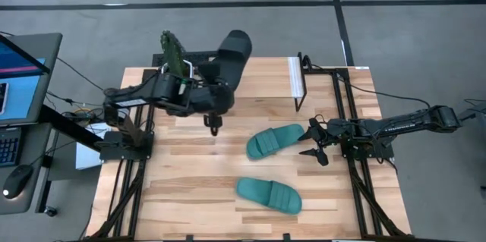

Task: Pick and place slides into the shelf
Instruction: Put the black slide on the shelf

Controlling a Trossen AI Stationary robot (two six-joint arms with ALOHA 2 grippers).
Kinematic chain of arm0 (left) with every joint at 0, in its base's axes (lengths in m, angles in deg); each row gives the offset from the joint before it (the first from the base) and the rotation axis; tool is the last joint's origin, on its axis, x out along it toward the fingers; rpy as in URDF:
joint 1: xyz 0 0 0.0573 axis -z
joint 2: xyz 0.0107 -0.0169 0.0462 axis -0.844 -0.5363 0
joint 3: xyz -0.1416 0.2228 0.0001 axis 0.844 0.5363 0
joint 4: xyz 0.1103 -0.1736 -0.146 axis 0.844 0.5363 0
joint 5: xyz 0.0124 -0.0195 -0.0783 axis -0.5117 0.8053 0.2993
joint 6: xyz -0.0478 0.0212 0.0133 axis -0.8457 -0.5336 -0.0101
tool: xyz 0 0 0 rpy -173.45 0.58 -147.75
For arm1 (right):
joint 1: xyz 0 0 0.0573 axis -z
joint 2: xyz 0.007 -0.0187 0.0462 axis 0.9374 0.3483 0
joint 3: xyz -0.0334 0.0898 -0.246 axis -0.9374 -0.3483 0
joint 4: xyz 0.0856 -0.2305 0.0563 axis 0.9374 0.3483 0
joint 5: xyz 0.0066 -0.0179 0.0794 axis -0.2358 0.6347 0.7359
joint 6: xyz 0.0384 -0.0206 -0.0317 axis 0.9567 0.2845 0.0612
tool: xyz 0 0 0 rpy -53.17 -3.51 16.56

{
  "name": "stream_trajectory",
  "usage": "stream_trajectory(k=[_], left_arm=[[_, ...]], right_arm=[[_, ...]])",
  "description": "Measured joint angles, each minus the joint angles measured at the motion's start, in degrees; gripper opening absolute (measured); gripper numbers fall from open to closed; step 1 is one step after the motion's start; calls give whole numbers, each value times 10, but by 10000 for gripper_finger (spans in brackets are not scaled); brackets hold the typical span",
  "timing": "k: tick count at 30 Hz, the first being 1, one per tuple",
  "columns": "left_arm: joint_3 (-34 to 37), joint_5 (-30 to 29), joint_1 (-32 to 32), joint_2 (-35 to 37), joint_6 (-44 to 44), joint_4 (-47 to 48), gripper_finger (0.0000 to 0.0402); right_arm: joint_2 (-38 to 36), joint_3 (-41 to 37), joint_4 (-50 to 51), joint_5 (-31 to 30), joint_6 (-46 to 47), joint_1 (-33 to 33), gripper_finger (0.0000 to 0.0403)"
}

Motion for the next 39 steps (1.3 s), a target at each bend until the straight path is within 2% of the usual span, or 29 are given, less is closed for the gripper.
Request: stream_trajectory(k=[4, 9, 13, 16, 20, 26, 39], left_arm=[[38, 0, 11, 19, 6, -28, 0], [176, 9, -1, 62, 58, -134, 0], [291, 67, -39, 108, 101, -265, 0], [340, 104, -73, 122, 117, -336, 0], [346, 107, -109, 116, 117, -331, 0], [339, 96, -141, 107, 67, -327, 0], [334, 87, -139, 95, 27, -324, 0]], right_arm=[[0, 0, 0, 0, 0, 0, 269], [0, 0, 0, 0, 0, 0, 269], [0, 0, 0, 0, 0, 0, 269], [0, 0, 0, 0, 0, 0, 269], [0, 0, 0, 0, 0, 0, 269], [0, 0, 0, 0, 0, 0, 269], [0, 0, 3, 0, 0, 0, 269]])
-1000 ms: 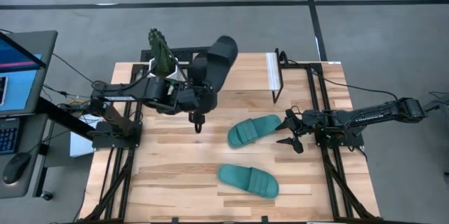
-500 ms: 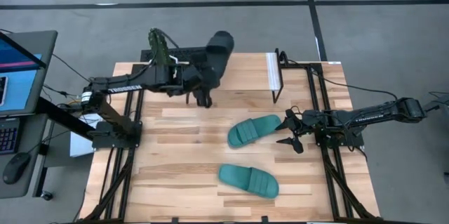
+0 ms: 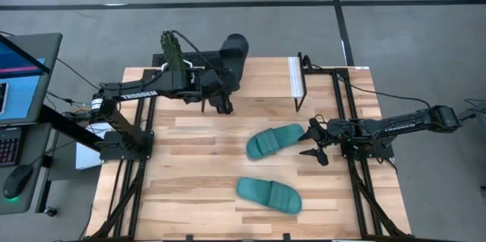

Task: Pick and place slides into the shelf
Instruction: Put the black slide on the shelf

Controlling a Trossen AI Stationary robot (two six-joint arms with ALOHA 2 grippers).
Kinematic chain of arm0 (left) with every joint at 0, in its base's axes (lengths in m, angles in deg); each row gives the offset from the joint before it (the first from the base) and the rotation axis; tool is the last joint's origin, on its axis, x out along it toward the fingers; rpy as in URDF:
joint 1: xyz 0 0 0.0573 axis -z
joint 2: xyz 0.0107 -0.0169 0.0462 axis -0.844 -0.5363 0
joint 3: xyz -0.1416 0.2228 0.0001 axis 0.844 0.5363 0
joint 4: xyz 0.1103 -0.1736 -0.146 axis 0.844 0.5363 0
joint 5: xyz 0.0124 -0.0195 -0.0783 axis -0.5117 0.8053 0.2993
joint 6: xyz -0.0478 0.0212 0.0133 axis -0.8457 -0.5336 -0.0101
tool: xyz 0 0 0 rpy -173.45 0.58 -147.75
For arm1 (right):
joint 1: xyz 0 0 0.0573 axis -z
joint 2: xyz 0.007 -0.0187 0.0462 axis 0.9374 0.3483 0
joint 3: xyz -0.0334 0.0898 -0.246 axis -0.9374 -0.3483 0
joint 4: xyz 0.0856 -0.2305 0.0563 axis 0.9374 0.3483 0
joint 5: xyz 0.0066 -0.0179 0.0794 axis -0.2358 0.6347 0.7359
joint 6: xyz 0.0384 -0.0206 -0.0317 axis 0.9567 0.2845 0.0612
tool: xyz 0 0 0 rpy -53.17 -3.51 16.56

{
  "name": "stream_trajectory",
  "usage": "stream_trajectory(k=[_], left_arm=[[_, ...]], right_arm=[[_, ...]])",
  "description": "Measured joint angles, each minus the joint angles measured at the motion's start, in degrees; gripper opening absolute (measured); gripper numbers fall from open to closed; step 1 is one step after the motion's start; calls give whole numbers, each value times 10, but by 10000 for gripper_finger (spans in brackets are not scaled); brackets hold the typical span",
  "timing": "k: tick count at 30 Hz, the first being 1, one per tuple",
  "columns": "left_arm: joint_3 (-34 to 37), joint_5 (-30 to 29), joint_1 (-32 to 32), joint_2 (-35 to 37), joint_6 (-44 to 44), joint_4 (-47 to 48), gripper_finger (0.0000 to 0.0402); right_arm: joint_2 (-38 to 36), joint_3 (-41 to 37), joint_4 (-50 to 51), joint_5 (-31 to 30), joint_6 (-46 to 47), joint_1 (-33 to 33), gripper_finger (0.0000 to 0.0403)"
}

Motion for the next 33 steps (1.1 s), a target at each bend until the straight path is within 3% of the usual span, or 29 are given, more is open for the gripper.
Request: stream_trajectory(k=[11, 20, 33], left_arm=[[0, -94, 34, -67, 27, -40, 0], [0, -107, 34, -119, 27, -41, 0], [2, -91, 32, -122, 29, -55, 0]], right_arm=[[0, 0, -2, 0, 0, 0, 269], [0, 0, -2, 0, 0, 0, 269], [0, 0, -2, 0, 0, 0, 269]])
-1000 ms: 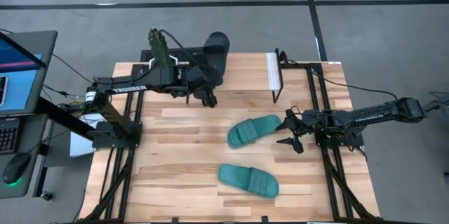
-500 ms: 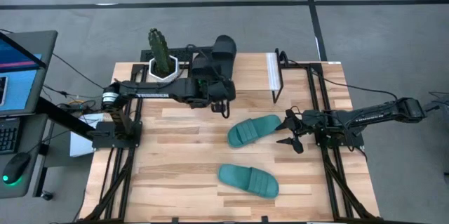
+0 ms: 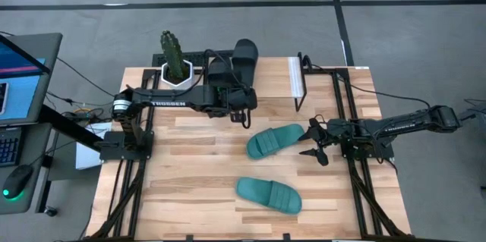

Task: Pick and place slides into the shelf
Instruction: Put the black slide on the shelf

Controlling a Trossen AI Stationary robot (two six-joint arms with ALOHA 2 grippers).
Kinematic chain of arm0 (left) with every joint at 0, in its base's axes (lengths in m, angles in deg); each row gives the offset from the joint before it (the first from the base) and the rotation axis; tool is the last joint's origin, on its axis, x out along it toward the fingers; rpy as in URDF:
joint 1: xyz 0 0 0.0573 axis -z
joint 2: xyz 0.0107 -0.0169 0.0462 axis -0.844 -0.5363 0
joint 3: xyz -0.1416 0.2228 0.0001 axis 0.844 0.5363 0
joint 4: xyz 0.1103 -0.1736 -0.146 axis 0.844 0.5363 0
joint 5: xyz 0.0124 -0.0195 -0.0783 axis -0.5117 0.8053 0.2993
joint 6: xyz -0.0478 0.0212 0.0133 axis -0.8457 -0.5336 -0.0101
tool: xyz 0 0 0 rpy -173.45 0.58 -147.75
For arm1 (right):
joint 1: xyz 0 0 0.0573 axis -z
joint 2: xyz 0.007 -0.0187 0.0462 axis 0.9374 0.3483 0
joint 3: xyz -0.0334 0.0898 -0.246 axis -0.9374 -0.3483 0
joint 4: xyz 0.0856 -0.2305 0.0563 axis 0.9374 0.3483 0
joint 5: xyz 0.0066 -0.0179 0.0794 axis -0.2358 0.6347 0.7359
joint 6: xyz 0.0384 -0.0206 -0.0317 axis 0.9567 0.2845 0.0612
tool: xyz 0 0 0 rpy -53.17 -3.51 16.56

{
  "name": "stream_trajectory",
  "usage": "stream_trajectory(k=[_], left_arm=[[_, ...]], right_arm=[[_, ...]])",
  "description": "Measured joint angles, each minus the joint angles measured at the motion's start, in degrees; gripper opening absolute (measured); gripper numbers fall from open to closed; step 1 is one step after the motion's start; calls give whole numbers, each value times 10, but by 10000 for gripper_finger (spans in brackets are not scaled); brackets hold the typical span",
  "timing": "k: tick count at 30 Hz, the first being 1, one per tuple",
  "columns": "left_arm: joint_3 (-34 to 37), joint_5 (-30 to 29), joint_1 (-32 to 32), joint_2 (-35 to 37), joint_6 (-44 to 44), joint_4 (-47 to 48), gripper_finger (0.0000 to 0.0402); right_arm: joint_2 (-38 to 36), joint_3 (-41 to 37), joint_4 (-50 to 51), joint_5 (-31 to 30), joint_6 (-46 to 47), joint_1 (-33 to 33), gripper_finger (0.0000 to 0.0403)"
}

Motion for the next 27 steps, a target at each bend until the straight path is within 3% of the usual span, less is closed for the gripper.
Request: stream_trajectory(k=[14, 27], left_arm=[[10, 23, 0, 0, -29, 15, 0], [99, 24, -18, 1, -20, -36, 0]], right_arm=[[0, 0, 0, 0, 0, 0, 269], [0, 0, 0, 0, 0, 0, 269]])
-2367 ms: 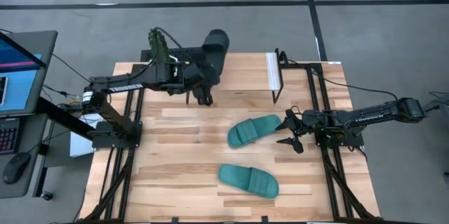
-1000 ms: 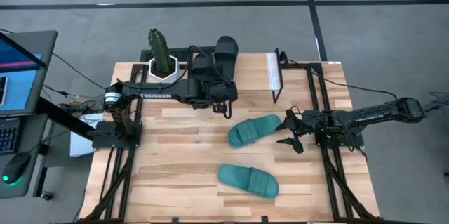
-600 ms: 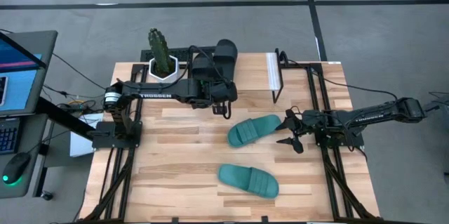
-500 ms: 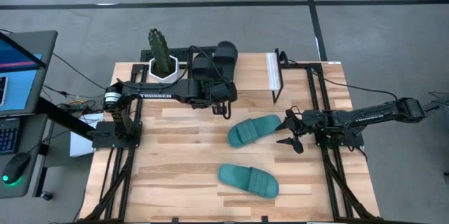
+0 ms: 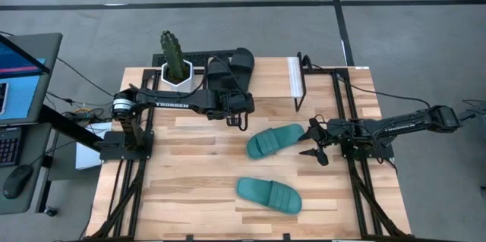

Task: Pick and place slides into the shelf
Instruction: Put the black slide on the shelf

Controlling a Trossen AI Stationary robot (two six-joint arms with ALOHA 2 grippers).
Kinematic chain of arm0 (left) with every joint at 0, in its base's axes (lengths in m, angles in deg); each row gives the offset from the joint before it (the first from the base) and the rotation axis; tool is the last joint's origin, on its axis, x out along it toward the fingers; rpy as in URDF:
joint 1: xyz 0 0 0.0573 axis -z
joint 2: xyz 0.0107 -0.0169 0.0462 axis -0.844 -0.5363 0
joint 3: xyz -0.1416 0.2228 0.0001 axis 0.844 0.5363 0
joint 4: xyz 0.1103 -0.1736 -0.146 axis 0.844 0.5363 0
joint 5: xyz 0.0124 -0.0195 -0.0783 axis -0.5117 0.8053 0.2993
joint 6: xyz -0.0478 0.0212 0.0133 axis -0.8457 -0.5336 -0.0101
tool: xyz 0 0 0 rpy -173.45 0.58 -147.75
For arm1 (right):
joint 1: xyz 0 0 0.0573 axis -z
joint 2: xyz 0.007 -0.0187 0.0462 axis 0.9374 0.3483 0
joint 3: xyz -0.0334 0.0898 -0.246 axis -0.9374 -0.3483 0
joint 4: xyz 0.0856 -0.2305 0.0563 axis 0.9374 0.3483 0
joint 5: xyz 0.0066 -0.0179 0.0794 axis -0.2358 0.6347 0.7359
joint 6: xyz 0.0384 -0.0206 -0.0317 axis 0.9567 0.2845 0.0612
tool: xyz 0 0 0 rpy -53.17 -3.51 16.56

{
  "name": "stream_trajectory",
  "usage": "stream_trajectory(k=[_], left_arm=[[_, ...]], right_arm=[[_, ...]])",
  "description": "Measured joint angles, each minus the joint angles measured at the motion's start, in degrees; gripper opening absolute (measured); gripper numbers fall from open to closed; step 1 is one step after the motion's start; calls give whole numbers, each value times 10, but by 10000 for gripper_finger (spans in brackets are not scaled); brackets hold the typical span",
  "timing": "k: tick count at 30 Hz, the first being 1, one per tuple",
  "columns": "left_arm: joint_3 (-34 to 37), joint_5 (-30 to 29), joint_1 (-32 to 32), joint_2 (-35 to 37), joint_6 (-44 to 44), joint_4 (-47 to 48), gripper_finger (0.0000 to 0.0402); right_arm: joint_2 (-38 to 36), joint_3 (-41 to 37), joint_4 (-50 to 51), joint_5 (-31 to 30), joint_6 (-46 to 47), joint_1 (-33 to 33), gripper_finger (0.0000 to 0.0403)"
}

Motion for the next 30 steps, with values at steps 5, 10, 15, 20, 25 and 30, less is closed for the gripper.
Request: stream_trajectory(k=[5, 10, 15, 20, 25, 30], left_arm=[[16, 9, -4, 1, 0, -4, 2], [22, 18, -4, 2, 0, -12, 11], [22, 22, -5, 2, 0, -11, 21], [22, 23, -5, 2, -5, -10, 36], [22, 16, -5, 1, -7, -10, 65], [23, 18, -5, 0, -9, -7, 112]], right_arm=[[0, 0, 0, 0, 0, 0, 269], [0, 0, 0, 0, 0, 0, 269], [0, 0, 0, 0, 0, 0, 269], [0, 0, 0, 0, 0, 0, 269], [0, 0, 0, 0, 0, 0, 269], [0, 0, 0, 0, 0, 0, 269]])
